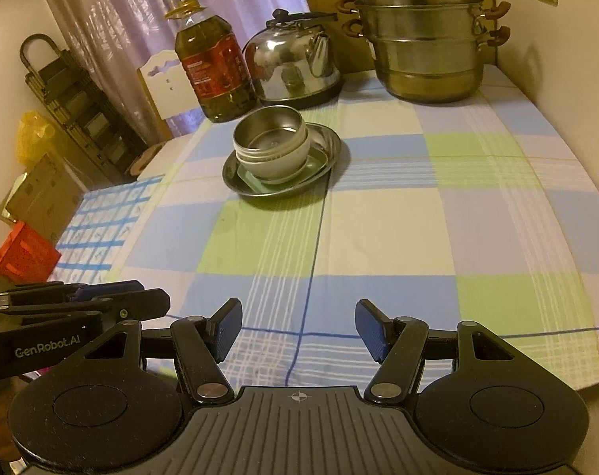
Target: Organize plates and bowls
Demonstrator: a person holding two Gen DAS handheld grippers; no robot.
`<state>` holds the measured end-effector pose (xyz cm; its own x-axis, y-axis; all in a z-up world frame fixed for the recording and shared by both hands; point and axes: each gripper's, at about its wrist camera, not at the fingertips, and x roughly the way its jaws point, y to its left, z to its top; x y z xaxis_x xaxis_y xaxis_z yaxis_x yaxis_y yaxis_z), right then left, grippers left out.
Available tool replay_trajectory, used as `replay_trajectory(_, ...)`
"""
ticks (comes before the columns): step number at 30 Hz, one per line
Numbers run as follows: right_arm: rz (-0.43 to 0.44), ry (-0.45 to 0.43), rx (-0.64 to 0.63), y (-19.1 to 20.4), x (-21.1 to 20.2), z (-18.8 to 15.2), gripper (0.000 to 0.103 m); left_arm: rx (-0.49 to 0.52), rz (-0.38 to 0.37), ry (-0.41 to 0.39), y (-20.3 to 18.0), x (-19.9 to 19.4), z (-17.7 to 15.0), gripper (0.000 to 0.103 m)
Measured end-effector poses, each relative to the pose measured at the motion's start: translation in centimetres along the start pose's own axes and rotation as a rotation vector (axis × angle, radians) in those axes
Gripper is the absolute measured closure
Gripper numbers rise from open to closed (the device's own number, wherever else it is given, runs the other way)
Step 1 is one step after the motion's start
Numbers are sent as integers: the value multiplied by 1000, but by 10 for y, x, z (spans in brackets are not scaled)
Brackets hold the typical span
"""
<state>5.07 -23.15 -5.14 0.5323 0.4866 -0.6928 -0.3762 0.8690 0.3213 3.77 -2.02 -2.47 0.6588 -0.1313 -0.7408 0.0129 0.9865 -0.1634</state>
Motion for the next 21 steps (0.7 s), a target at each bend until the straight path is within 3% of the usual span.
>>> replay_trajectory(21,-10,-13,-10,9,-8,-9,40,13,-13,-15,-5,-12,-9,77)
